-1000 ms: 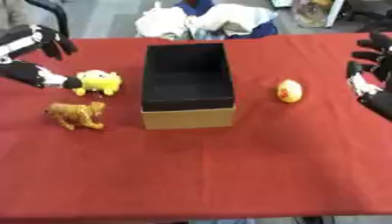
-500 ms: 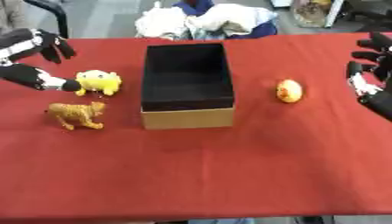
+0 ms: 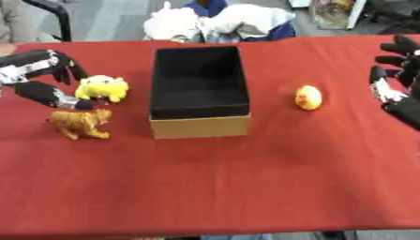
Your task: Pick up objects on the table and place them in the box.
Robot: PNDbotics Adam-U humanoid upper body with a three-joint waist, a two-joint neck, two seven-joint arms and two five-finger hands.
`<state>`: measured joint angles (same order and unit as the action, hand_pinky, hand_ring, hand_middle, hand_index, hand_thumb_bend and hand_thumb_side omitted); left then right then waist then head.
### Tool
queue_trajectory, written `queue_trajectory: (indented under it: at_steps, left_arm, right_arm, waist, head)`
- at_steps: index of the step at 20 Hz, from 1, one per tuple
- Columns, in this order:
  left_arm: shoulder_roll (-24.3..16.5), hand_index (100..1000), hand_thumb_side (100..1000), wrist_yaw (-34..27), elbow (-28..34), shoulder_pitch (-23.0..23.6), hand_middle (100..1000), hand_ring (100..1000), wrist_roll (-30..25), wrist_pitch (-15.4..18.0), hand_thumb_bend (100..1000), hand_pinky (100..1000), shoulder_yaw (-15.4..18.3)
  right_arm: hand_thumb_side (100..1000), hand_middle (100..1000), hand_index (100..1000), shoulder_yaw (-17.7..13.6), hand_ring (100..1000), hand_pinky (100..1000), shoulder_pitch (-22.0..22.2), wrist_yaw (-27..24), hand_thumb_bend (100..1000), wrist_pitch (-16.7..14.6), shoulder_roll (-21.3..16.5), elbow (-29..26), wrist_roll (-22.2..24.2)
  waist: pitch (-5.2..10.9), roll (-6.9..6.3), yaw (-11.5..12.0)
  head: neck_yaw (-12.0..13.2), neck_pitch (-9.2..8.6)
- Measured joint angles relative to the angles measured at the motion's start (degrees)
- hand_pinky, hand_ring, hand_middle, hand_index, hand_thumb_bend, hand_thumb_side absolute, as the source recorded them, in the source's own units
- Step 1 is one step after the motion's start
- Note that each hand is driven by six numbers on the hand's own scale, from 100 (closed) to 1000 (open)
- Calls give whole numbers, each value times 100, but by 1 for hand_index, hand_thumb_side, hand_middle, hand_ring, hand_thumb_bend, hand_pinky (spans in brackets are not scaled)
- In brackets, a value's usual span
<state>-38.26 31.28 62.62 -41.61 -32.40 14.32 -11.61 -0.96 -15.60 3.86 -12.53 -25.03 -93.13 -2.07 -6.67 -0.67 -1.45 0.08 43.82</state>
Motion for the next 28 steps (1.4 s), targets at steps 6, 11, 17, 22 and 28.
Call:
queue_trajectory:
  at_steps: [6,11,17,22,28]
  left_arm:
    - [220,730,662,346,-517,-132,607,607,-124,140,763,668,-18]
    - [359,698,636,607,-824,-174,570,574,-110,221,729,656,-14]
    - [421,638,571,865,-1008,-188,495,506,-100,339,645,619,-4]
    - [448,562,501,984,-1035,-189,428,448,-132,410,582,569,24]
    - [448,374,372,1104,-1004,-197,243,279,-137,450,440,423,64]
  right_arm:
    - [377,842,970,24,823,738,-1,-11,152,-2,0,1,4]
    - [379,842,970,29,823,738,-1,-23,149,-1,0,2,6]
    - [383,842,971,30,823,738,-1,-28,144,4,1,4,13]
    - [397,842,971,30,823,738,-1,-30,130,4,1,6,14]
    - [398,841,972,30,823,738,0,-40,129,4,1,22,14]
  waist:
    - [-5,11,-8]
    - [-8,13,-13]
    - [-9,14,-20]
    - [-9,11,-21]
    - [-9,9,-26]
  head:
    - [-2,0]
    - [-5,0]
    - [-15,0]
    - [-15,0]
    - [-15,0]
